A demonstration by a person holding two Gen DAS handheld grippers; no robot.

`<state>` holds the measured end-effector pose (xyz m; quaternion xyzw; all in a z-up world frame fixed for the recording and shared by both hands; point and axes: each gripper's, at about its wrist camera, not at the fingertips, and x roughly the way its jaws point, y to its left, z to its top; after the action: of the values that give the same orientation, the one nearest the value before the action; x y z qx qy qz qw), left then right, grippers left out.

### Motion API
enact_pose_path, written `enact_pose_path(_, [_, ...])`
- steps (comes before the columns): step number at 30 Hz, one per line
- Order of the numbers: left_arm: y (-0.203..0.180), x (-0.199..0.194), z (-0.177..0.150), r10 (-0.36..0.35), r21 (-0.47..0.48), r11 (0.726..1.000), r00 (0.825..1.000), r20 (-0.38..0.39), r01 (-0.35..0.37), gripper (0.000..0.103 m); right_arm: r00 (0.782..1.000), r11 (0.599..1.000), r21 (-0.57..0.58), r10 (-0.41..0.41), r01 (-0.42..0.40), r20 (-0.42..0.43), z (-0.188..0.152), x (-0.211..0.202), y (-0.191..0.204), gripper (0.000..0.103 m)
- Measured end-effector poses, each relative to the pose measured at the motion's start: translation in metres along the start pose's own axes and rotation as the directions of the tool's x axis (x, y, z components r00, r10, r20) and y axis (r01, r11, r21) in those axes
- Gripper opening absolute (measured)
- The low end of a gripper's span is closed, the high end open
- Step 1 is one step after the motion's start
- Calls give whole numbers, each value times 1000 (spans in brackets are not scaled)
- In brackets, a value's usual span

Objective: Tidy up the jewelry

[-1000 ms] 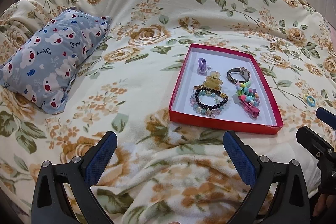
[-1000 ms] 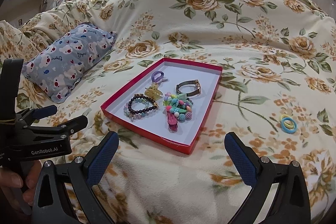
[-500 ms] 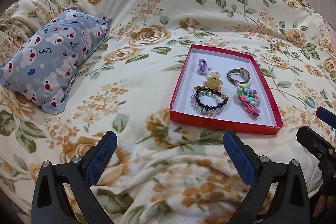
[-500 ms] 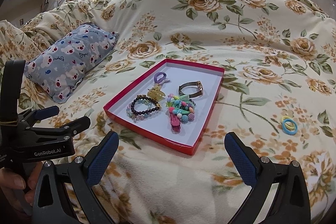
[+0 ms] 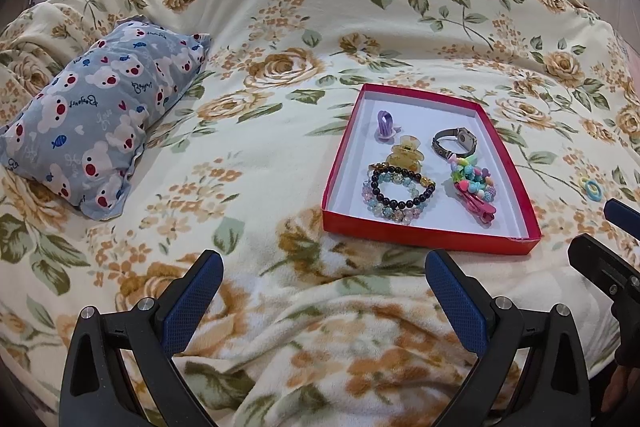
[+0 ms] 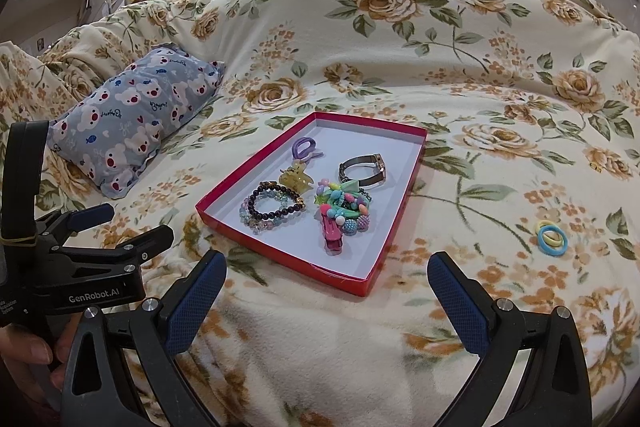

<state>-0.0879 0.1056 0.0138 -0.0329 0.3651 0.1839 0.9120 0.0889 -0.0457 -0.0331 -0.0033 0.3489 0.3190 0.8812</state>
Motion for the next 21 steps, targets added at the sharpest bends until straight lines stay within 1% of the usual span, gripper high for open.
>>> enact_pose_path(21, [-1, 5, 2, 8, 15, 1000, 1000, 4, -8, 102, 1000, 1000, 17, 13, -13, -10, 1, 4, -3, 102])
